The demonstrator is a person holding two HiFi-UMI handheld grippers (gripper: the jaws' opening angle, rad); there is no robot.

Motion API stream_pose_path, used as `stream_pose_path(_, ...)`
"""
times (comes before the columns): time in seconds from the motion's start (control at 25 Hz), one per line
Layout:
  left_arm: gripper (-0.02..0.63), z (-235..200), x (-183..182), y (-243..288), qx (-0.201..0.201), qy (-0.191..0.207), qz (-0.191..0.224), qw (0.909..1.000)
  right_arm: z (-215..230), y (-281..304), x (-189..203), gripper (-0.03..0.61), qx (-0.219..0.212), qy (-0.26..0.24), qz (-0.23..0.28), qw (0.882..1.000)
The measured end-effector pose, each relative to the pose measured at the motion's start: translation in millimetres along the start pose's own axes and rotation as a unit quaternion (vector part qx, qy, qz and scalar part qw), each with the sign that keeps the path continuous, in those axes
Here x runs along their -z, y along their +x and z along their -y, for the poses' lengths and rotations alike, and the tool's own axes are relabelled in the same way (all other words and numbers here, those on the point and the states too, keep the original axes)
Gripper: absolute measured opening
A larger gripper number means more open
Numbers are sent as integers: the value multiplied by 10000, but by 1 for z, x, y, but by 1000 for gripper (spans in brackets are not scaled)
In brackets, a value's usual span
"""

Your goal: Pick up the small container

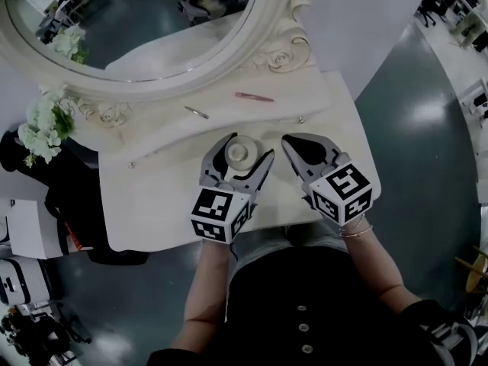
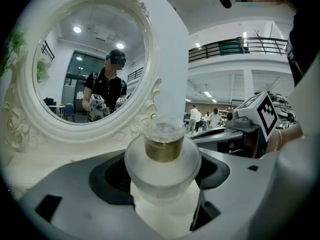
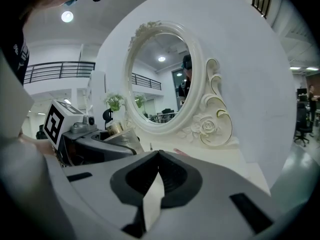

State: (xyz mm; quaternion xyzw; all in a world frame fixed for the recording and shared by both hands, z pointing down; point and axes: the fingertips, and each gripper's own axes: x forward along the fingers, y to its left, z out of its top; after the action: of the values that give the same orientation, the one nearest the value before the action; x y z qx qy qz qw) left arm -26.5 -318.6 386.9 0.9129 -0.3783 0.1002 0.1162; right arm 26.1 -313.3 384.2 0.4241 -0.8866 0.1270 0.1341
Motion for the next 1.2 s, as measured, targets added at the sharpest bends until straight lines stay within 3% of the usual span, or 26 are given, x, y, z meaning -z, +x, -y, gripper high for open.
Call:
stream_pose_path(0.32,310,8,-19,-8,93,-12,323,9994,-6,0,-17,2,-200,-202,121,9995)
stream_pose_path(0.52,310,9,-20,-10,139,-216,299,9992,-7,0,-28,2,-272,-343,199,9988)
stream_pose_path(1.2,310,21,-23,-19,53,-247,466,9986,-14,1,-31,2,-564,-286,294,9976)
